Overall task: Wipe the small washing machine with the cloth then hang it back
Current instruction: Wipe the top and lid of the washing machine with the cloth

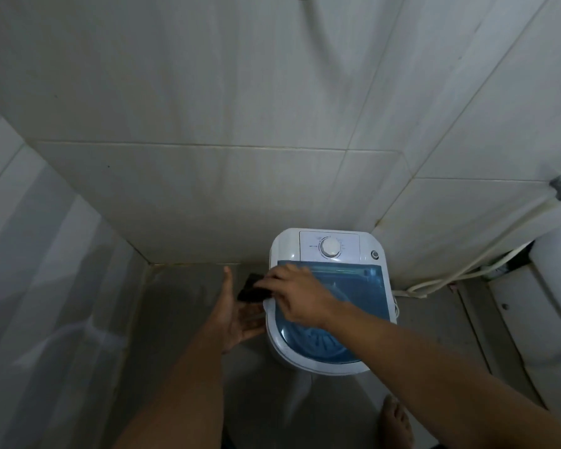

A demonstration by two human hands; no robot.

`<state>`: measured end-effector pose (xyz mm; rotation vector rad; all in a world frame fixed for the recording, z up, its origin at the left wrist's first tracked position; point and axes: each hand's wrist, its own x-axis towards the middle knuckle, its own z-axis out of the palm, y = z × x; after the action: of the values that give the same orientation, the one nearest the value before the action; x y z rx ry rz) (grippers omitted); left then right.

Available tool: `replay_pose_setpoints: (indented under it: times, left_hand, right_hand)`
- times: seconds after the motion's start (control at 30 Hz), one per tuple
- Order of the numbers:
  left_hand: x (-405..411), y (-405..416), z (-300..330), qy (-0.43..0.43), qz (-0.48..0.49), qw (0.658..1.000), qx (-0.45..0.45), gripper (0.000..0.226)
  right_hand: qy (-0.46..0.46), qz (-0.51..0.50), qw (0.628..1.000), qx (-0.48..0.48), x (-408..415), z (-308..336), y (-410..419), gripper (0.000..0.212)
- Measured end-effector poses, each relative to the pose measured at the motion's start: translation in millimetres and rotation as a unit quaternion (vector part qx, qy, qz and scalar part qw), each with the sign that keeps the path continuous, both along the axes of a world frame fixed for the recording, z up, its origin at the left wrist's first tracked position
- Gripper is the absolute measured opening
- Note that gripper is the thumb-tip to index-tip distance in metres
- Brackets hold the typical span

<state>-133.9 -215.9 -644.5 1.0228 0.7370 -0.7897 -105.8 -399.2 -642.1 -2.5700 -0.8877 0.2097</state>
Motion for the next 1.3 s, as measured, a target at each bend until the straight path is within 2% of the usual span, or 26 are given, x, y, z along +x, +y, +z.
replay_pose_setpoints:
  times: [0.07, 0.17, 0.27, 0.33, 0.4, 0.43, 0.5, 0.57, 0.63, 0.7, 0.77, 0.83, 0.97, 1.03, 1.13, 1.23, 1.3]
  left_hand:
    - [0, 1, 0, 0.002, 0.01, 1.0, 0.011, 0.111]
    - [-1, -3, -1, 0.011, -0.006, 1.0, 0.024, 0.124]
    - [-1, -2, -2, 0.006, -0.017, 0.999, 0.031, 0.13]
    - [-1, 1, -4, 0.006, -0.02, 0.999, 0.028, 0.133]
    - [-2, 2, -6, 0.005, -0.023, 1.0, 0.018, 0.135]
    - [-2, 2, -6, 0.002, -0.023, 1.0, 0.012, 0.135]
    - [-2, 1, -8, -0.008, -0.017, 1.0, 0.004, 0.133]
    - [-2, 1, -10, -0.014, -0.014, 1.0, 0.005, 0.134]
    - [-1, 1, -12, -0.012, -0.016, 1.0, 0.01, 0.139]
    - [-2, 2, -12, -0.011, -0.022, 1.0, 0.015, 0.141]
    - [-3, 3, -12, -0.012, -0.026, 0.999, 0.018, 0.141]
    - [-4, 4, -12, -0.012, -0.026, 0.999, 0.014, 0.14]
    - [-3, 4, -13, -0.012, -0.021, 1.0, 0.012, 0.137]
    - [-3, 4, -14, -0.011, -0.014, 1.0, 0.01, 0.139]
    - [-3, 3, -15, -0.013, -0.011, 1.0, 0.002, 0.144]
    - [-3, 1, -11, -0.012, -0.015, 1.0, 0.021, 0.134]
    - [-3, -1, -7, -0.009, -0.017, 0.999, 0.03, 0.128]
  right_hand:
    - [0.076, 0.004, 0.994, 0.082, 7, 15, 0, 0.045]
    - [0.017, -0.135, 0.98, 0.148, 47, 27, -4, 0.044]
    - [-0.021, -0.284, 0.948, 0.144, 85, 20, -12, 0.045]
    - [-0.009, -0.335, 0.938, 0.084, 82, 9, -6, 0.049]
    - [-0.053, -0.312, 0.948, 0.023, 55, -7, 5, 0.059]
    - [-0.073, -0.259, 0.963, 0.012, 38, -12, 12, 0.062]
    - [-0.043, -0.117, 0.992, 0.018, 13, -19, 24, 0.063]
    - [0.02, -0.056, 0.996, 0.063, 17, -13, 28, 0.052]
    - [0.009, -0.097, 0.989, 0.115, 36, -2, 24, 0.046]
    - [-0.055, -0.198, 0.967, 0.15, 59, 9, 15, 0.046]
    - [-0.078, -0.306, 0.936, 0.155, 78, 9, 2, 0.046]
    - [-0.075, -0.34, 0.925, 0.15, 82, -1, -2, 0.047]
    - [-0.079, -0.269, 0.945, 0.168, 64, -25, 21, 0.044]
    - [-0.031, -0.177, 0.969, 0.168, 60, -24, 41, 0.044]
    - [0.044, -0.07, 0.987, 0.14, 68, -12, 64, 0.044]
    - [0.013, -0.089, 0.988, 0.128, 92, -2, 62, 0.054]
    - [-0.03, -0.156, 0.986, 0.051, 115, 3, 45, 0.058]
